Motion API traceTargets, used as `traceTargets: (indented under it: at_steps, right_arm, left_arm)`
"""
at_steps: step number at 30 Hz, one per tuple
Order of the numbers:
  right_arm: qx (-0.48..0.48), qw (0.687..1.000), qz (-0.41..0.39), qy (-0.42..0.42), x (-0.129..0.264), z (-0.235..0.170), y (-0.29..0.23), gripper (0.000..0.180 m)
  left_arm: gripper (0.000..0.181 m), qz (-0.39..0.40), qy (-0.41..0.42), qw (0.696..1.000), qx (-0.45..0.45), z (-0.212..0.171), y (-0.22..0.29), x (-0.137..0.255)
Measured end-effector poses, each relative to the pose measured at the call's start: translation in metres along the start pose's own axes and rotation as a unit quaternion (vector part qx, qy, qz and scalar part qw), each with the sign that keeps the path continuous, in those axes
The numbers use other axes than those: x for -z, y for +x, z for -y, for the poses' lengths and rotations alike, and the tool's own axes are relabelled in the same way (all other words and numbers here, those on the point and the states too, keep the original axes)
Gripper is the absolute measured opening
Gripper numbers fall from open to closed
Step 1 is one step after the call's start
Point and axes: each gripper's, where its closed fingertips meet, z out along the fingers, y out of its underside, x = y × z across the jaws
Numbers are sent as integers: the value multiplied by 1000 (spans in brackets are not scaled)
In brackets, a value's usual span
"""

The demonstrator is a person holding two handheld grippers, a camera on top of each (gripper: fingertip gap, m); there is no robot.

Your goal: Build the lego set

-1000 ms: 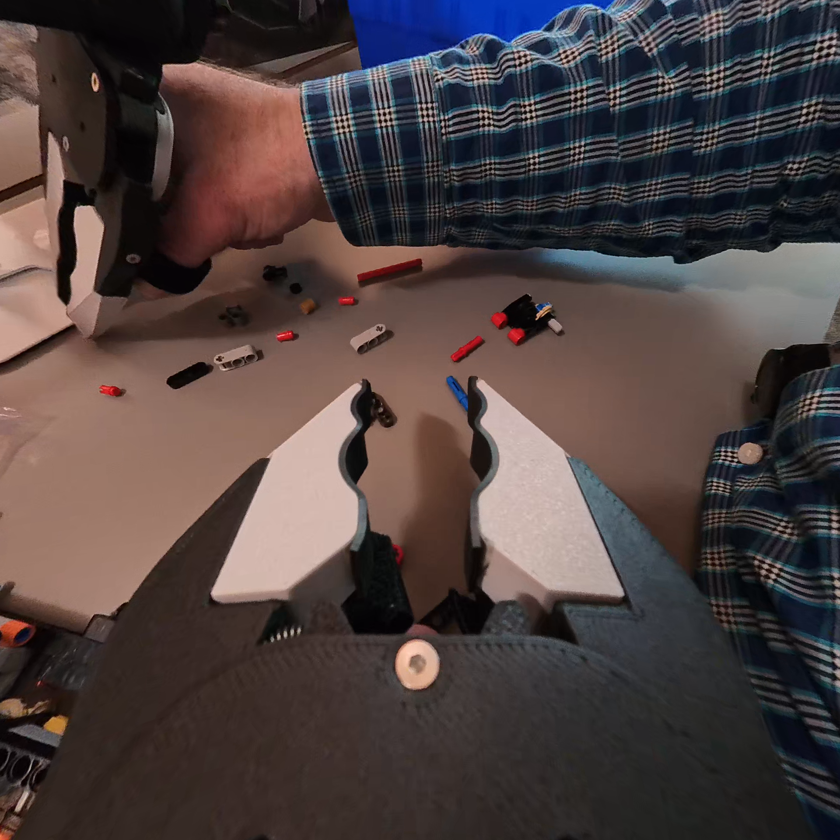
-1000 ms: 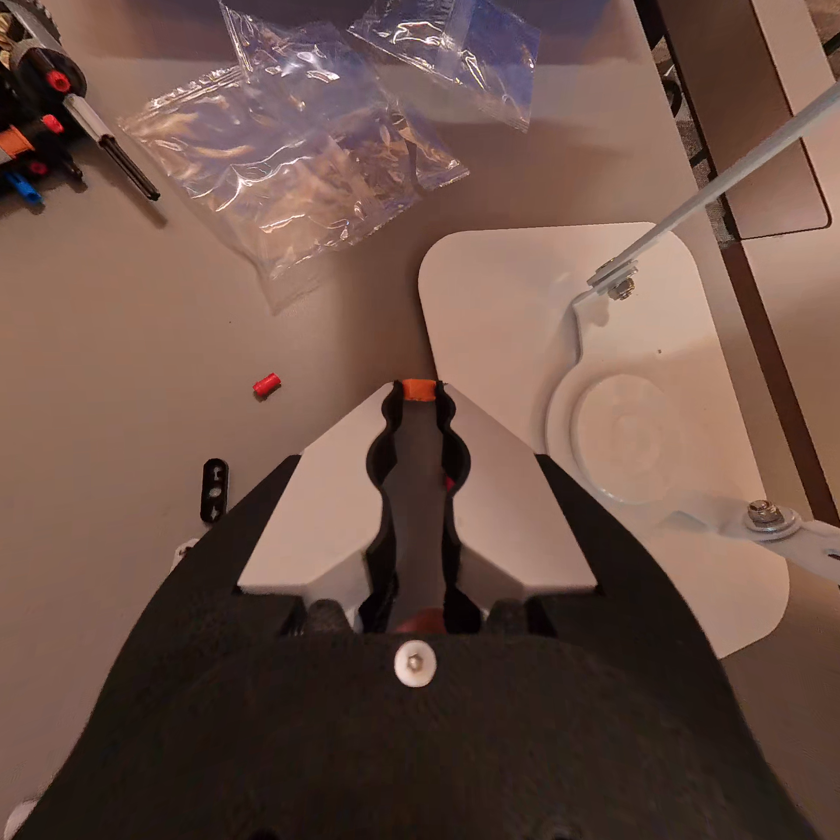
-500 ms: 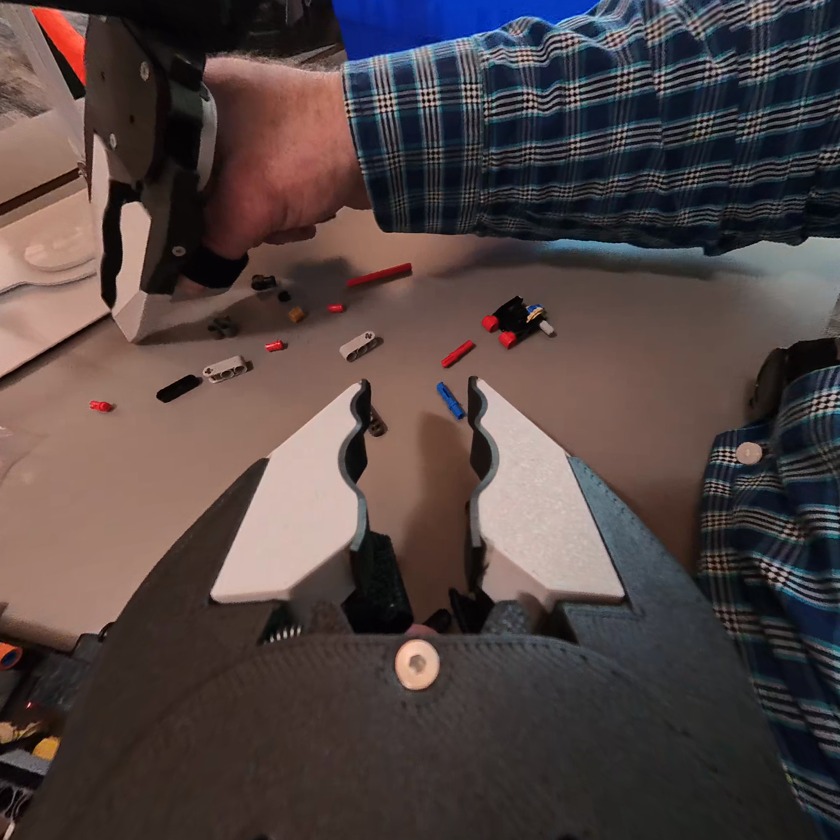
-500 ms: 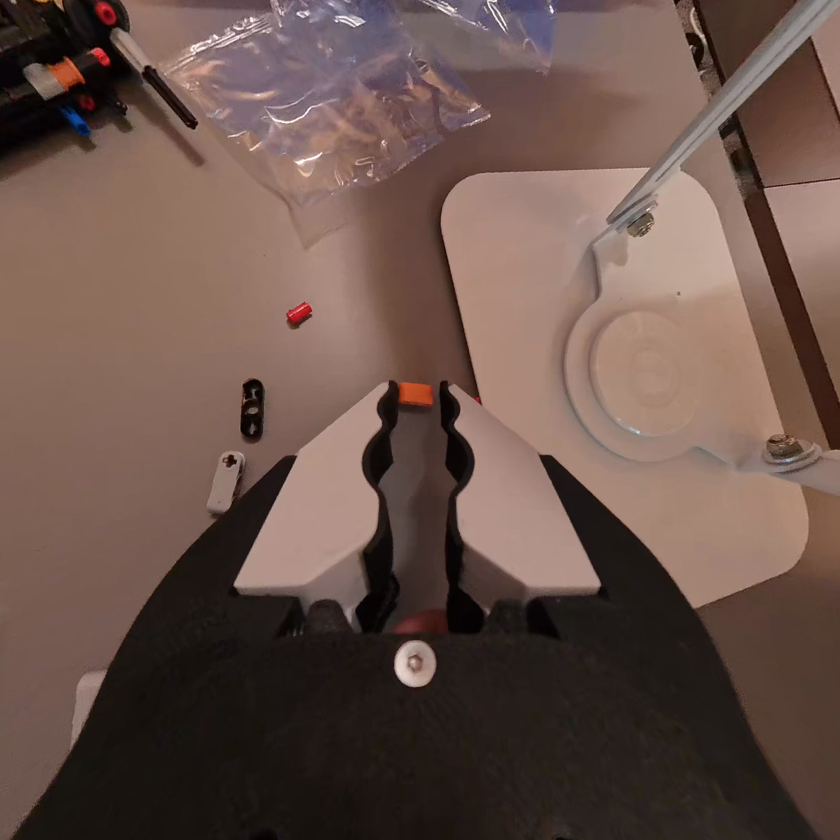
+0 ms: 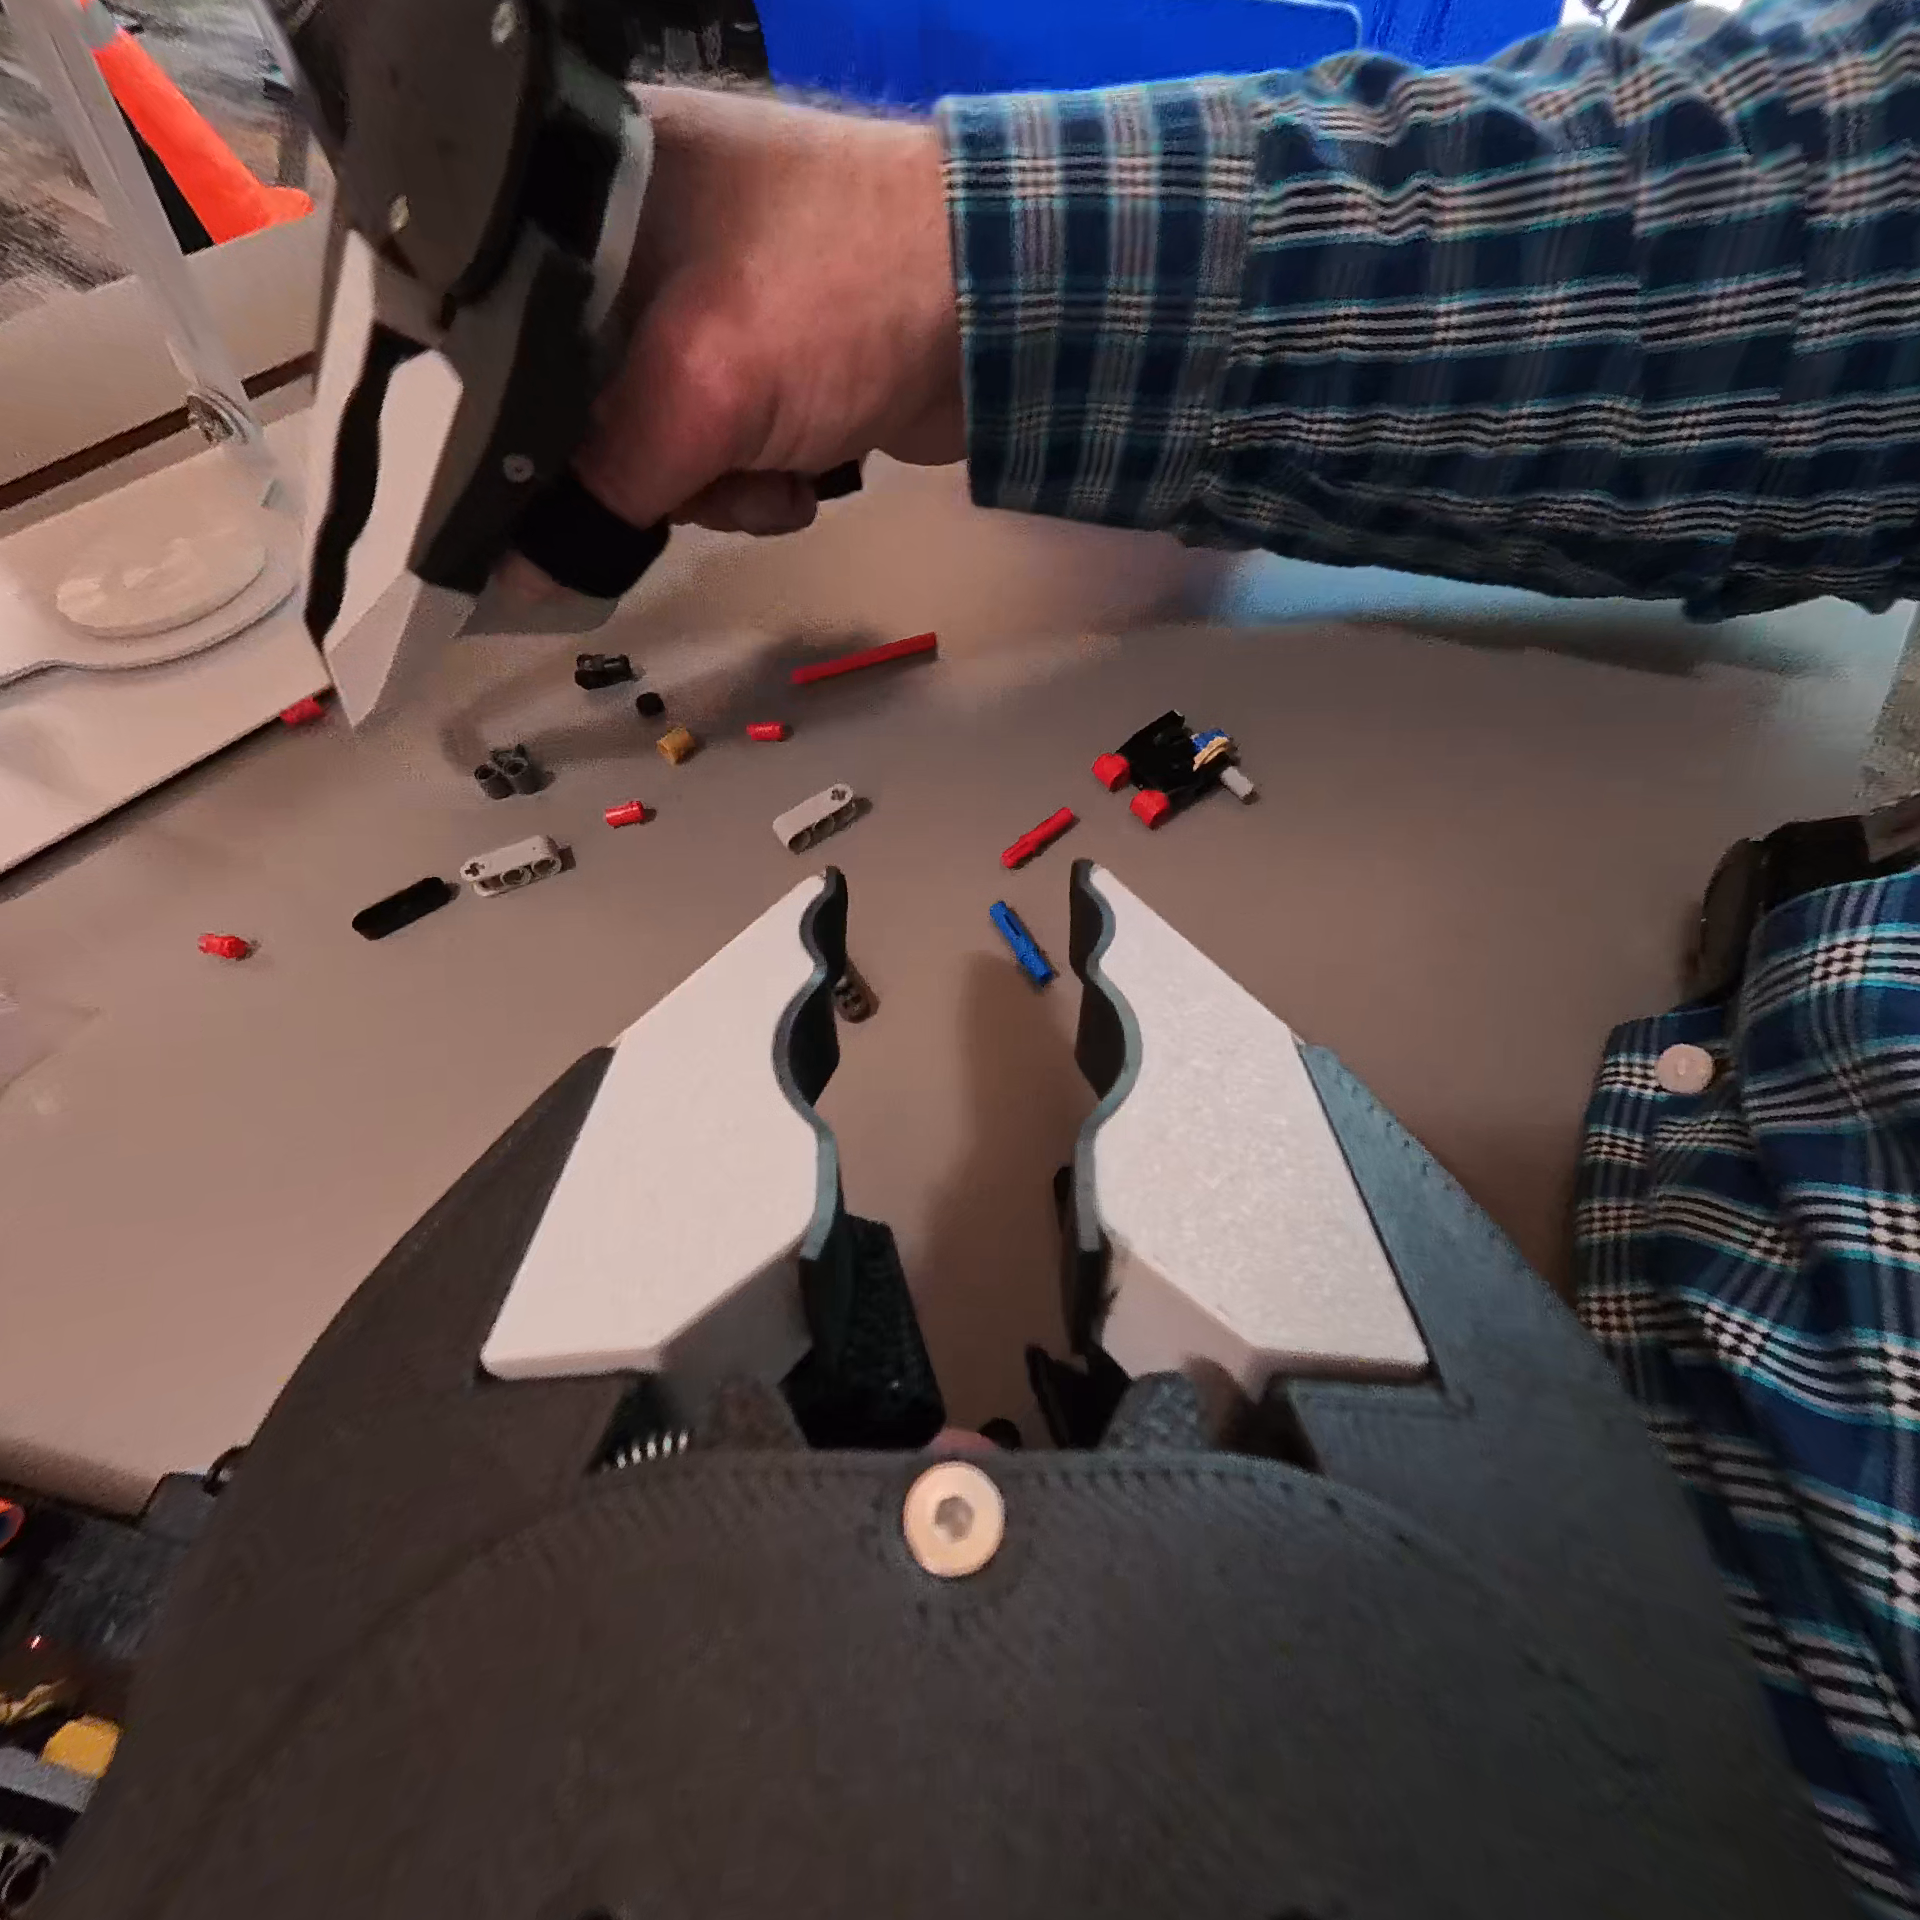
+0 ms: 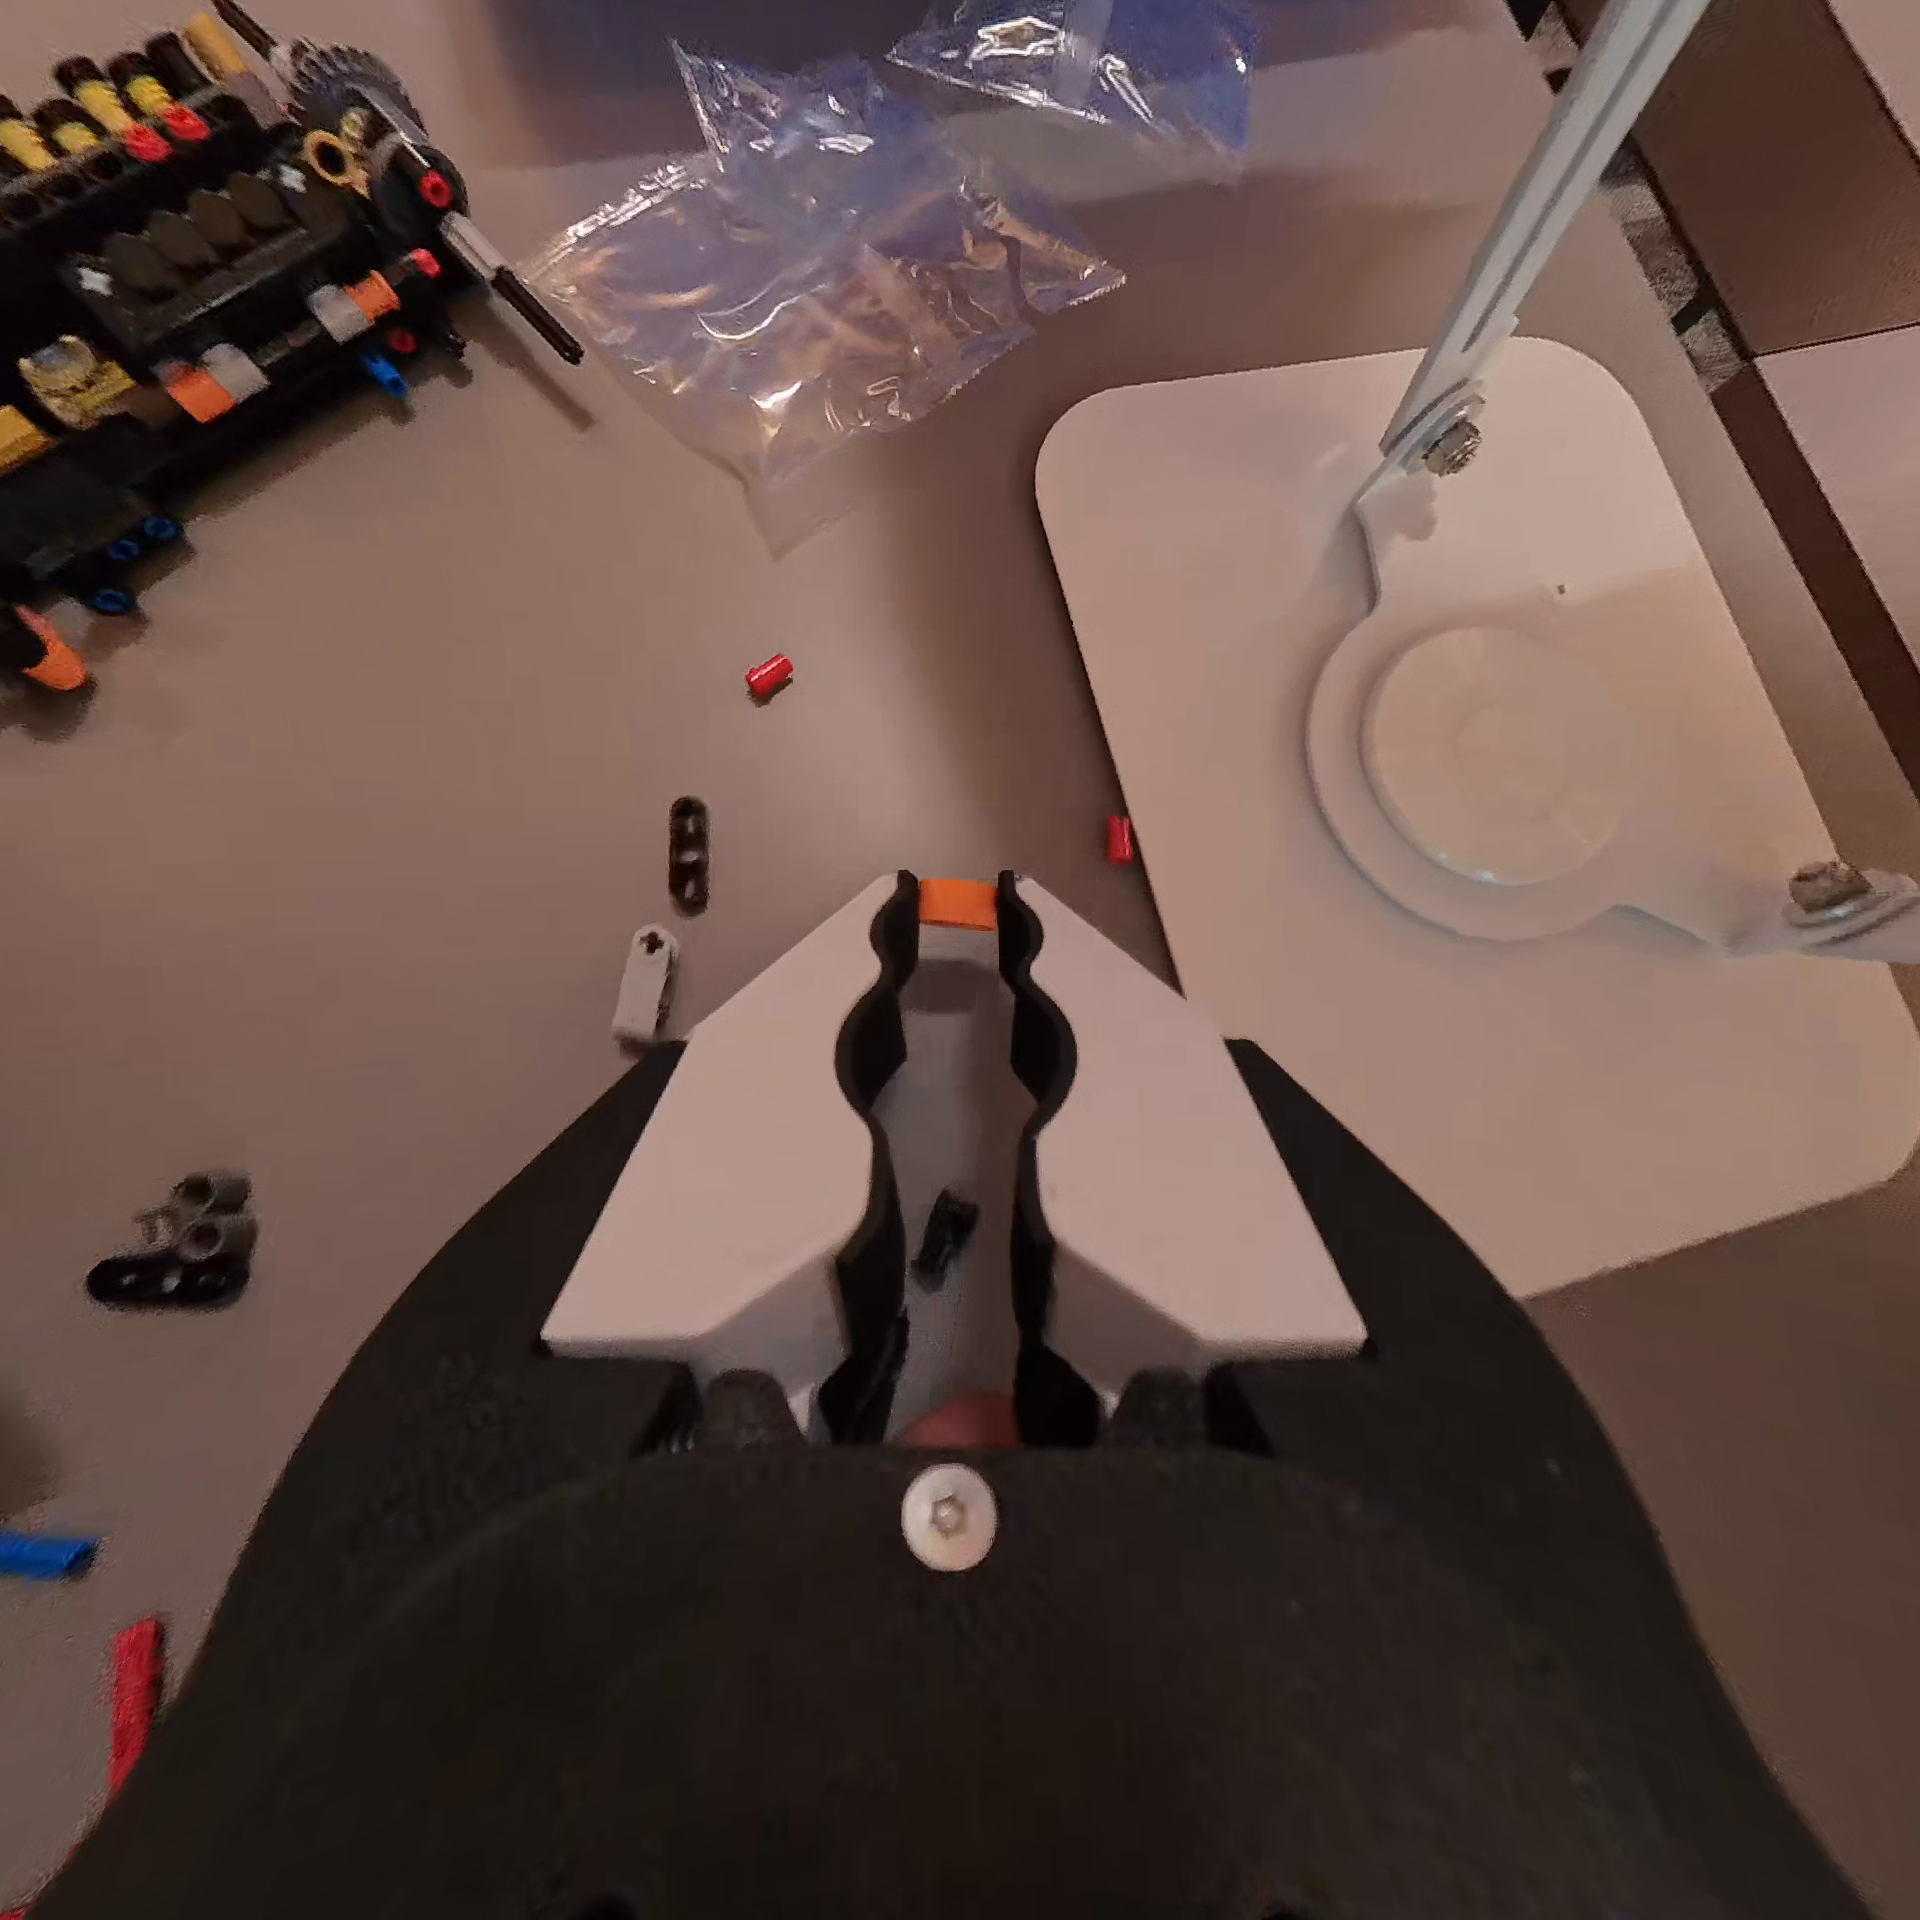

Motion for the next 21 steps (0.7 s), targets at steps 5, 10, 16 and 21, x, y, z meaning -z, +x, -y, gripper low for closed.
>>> traceTargets:
  at_steps: [5, 10, 16, 21]
  right_arm:
    - [3, 1000, -17, 21, 42, -7, -11, 12]
    - [-4, 999, -32, 33, 89, -29, -30, 12]
    - [-27, 998, -57, 26, 131, -70, -51, 12]
    - [-37, 998, -59, -1, 148, -110, -73, 13]
  left_arm:
    - [41, -3, 4, 1000, 4, 6, 3, -2]
    - [42, -9, 1, 1000, -2, 10, 9, -9]
    - [42, -19, -8, 1000, -12, 15, 19, -18]
    - [43, -24, -17, 999, -16, 15, 27, -24]
